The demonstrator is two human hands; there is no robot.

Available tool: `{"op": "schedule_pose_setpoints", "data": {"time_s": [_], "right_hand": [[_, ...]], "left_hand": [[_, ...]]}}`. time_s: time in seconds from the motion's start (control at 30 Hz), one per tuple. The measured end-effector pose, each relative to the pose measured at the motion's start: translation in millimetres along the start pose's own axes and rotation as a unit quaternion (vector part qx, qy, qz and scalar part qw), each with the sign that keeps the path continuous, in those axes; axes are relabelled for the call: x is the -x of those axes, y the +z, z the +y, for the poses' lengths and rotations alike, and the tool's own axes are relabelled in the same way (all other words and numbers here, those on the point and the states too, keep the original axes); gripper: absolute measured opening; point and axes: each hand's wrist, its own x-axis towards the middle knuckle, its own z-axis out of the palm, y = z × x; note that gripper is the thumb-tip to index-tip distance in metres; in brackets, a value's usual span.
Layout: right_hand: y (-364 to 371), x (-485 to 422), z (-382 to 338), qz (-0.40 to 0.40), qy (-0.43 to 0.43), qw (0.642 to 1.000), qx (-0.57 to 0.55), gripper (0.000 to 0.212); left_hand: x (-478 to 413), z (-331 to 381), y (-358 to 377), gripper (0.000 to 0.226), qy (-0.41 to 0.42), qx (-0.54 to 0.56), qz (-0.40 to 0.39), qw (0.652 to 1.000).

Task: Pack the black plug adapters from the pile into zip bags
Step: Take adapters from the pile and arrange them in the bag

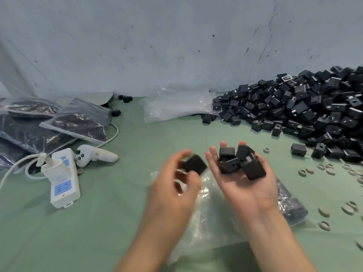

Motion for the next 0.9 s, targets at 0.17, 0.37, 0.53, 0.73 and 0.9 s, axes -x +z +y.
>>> {"op": "schedule_pose_setpoints", "data": {"time_s": [0.17, 0.37, 0.53, 0.73, 0.9], "right_hand": [[14.1, -17.1, -37.0, 0.086, -0.012, 0.996, -0.021, 0.031], [11.0, -26.9, -61.1, 0.075, -0.064, 0.995, -0.016, 0.028], [3.1, -25.4, -66.7, 0.066, -0.072, 0.994, -0.040, 0.023], [-1.7, -20.2, -63.0, 0.085, -0.059, 0.994, -0.032, 0.024], [-6.4, -17.5, -65.6, 0.089, -0.067, 0.993, -0.027, 0.024]], "left_hand": [[-15.4, -39.2, -52.6, 0.021, -0.168, -0.034, 0.097, 0.980], [-5.3, -59.5, -57.9, 0.029, -0.121, -0.159, -0.020, 0.980], [-1.9, -66.9, -75.9, 0.036, -0.111, -0.243, -0.048, 0.962], [3.2, -66.3, -82.9, 0.031, -0.108, -0.193, -0.152, 0.963], [3.2, -59.9, -61.8, 0.030, -0.054, -0.125, -0.107, 0.985]]}}
